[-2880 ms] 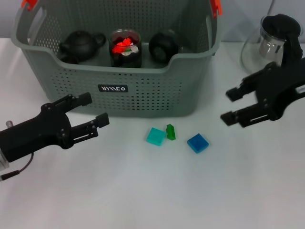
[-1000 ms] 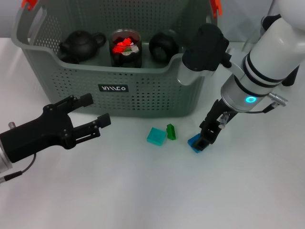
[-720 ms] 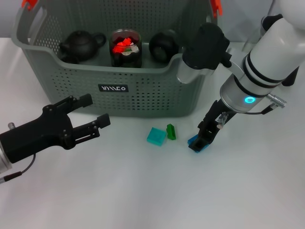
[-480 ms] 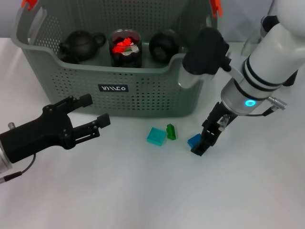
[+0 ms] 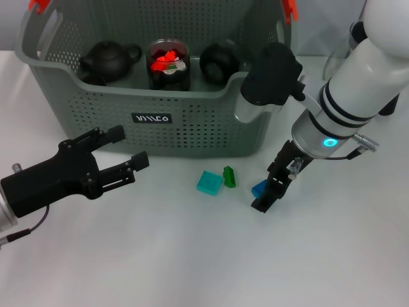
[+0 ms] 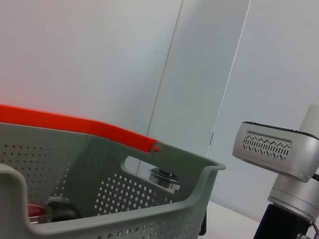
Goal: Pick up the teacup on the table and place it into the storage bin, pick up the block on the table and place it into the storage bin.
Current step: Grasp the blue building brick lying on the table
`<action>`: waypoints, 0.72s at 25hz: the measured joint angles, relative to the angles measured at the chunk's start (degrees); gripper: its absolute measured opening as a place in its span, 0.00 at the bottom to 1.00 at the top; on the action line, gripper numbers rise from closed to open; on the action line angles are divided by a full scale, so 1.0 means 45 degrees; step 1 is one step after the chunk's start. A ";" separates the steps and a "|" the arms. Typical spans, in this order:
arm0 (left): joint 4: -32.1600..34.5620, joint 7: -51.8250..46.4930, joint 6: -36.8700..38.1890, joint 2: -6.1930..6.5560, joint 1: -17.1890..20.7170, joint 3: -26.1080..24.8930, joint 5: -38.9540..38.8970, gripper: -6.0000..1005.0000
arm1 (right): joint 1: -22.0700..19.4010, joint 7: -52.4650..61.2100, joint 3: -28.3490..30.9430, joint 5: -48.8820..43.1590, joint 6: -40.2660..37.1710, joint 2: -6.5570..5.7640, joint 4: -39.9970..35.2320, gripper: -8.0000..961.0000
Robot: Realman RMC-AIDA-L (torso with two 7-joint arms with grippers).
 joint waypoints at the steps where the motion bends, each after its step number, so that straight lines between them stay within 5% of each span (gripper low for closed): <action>1: 0.0000 0.0000 -0.0006 0.0000 -0.0004 0.0006 -0.0005 0.83 | 0.0026 -0.0018 -0.0001 0.0024 0.0009 0.0001 0.0079 0.97; 18: 0.0001 0.0000 -0.0019 0.0000 -0.0002 -0.0017 0.0023 0.83 | 0.0178 -0.0101 -0.0479 0.0168 0.0488 0.0022 0.0704 0.97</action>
